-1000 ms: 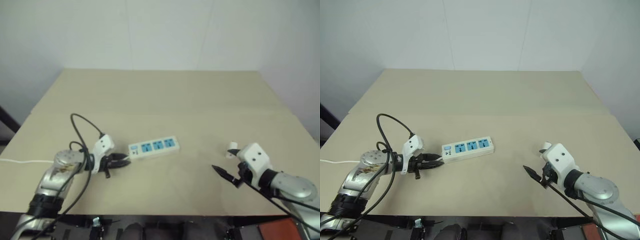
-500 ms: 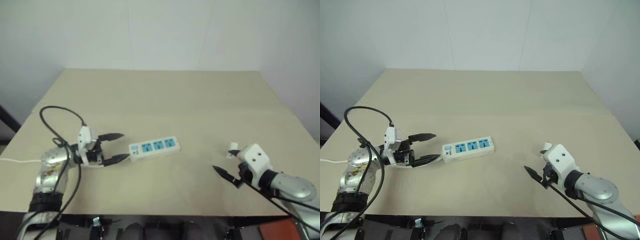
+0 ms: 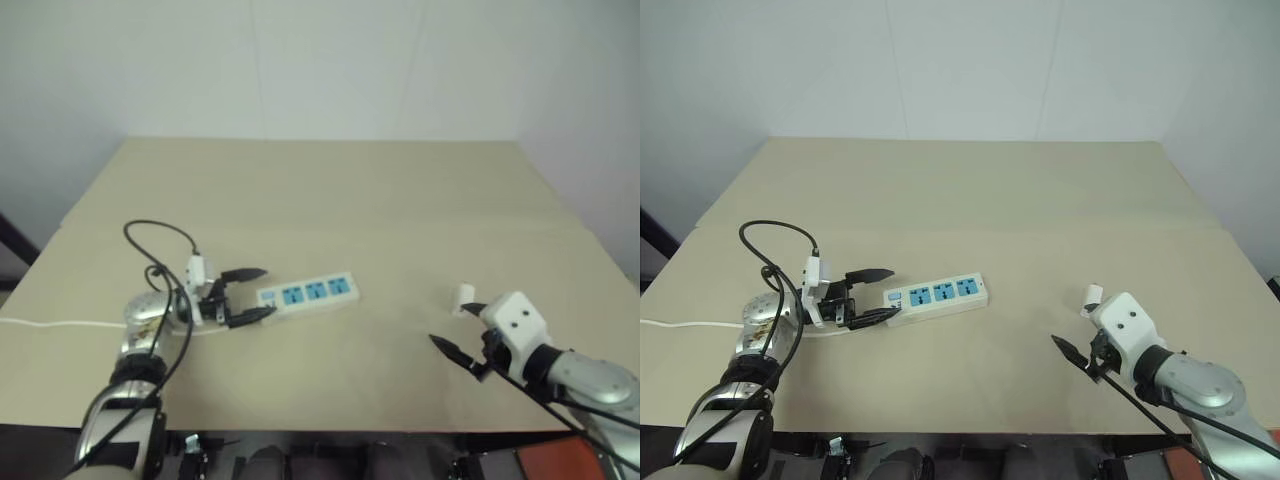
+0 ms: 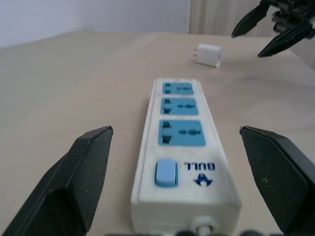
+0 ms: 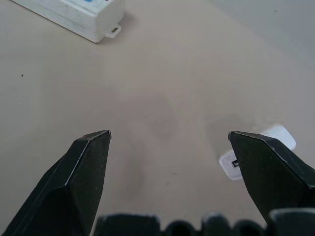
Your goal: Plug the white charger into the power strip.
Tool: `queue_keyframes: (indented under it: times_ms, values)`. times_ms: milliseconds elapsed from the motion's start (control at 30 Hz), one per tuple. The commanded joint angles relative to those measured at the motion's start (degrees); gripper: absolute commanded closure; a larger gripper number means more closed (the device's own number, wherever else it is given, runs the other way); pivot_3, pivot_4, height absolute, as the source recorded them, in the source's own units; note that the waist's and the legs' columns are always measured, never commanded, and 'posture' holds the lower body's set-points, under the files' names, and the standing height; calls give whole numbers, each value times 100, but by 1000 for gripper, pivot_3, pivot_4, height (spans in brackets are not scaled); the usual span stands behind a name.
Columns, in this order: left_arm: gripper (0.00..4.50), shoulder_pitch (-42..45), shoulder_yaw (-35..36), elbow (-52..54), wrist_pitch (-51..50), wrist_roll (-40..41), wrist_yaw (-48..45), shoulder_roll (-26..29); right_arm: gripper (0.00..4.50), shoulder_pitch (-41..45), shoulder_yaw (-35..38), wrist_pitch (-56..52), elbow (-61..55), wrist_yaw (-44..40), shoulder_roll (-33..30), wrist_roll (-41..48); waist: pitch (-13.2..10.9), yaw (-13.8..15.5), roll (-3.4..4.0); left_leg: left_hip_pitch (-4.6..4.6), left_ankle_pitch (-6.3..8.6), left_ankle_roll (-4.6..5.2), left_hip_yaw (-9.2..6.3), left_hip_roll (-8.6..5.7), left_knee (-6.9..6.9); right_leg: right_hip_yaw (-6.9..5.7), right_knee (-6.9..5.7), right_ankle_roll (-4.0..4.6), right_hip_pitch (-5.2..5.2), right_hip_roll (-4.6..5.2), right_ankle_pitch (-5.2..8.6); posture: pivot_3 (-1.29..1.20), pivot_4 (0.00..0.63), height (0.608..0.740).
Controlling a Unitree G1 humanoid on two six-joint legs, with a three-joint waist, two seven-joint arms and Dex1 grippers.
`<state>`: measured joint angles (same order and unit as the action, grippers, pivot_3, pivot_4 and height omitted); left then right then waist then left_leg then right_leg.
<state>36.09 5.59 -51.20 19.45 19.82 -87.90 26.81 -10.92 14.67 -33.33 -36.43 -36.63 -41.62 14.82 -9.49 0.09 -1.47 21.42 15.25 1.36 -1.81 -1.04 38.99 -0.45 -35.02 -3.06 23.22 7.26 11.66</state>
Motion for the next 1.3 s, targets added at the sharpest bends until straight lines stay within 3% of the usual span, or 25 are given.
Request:
queue_keyframes:
  times_ms: [33, 300, 700, 867, 933, 1133, 1300]
  values:
    - [6, 167, 8, -413, 334, -155, -95, 0, 0, -100, 245, -80, -321, 81, -4, 62, 0, -3, 0, 0, 0, 0, 0, 0, 0, 0, 0, 0, 0, 0, 0, 0, 150, 740]
    - [6, 422, -63, -1227, 849, -578, 82, -168, 0, -140, 261, -130, -389, 135, 31, 63, 0, 8, -1, 0, 0, 0, -2, 0, 0, -1, 0, -1, 0, 0, 0, 0, 150, 740]
    - [6, 533, -57, -1531, 981, -781, 131, -372, 0, -77, 251, -133, -353, 166, 38, 33, 1, 53, 0, -1, 1, 1, -2, 0, 1, -2, 0, -2, -3, 0, 1, 0, 150, 740]
    - [1102, 487, -92, -1523, 1010, -849, 232, -426, 0, 18, 180, -165, -298, 167, -5, 5, 2, 57, 1, -1, 1, 2, -2, 0, 1, -2, 0, -2, -4, 0, 1, 0, 150, 740]
    - [1102, 474, -101, -1489, 986, -866, 239, -433, 0, 43, 178, -197, -312, 157, -30, 6, 2, 57, 1, -2, 1, 1, -3, 0, 1, -4, 0, -2, -6, 0, 1, 0, 150, 740]
    - [1102, 476, -143, -1361, 956, -919, 170, -411, 0, 272, 298, 160, -5, -499, -767, -38, 3, 57, 2, -3, 1, 1, -2, -1, 4, -4, 0, -2, -8, 2, 1, 0, 150, 740]
    - [1102, 495, -164, -1203, 920, -888, 96, -433, 0, 767, 71, 1725, 1146, -1493, -1796, -492, 2, 56, 0, -1, 1, 2, -3, -2, 5, -9, 5, -4, -9, 3, 1, 0, 150, 740]
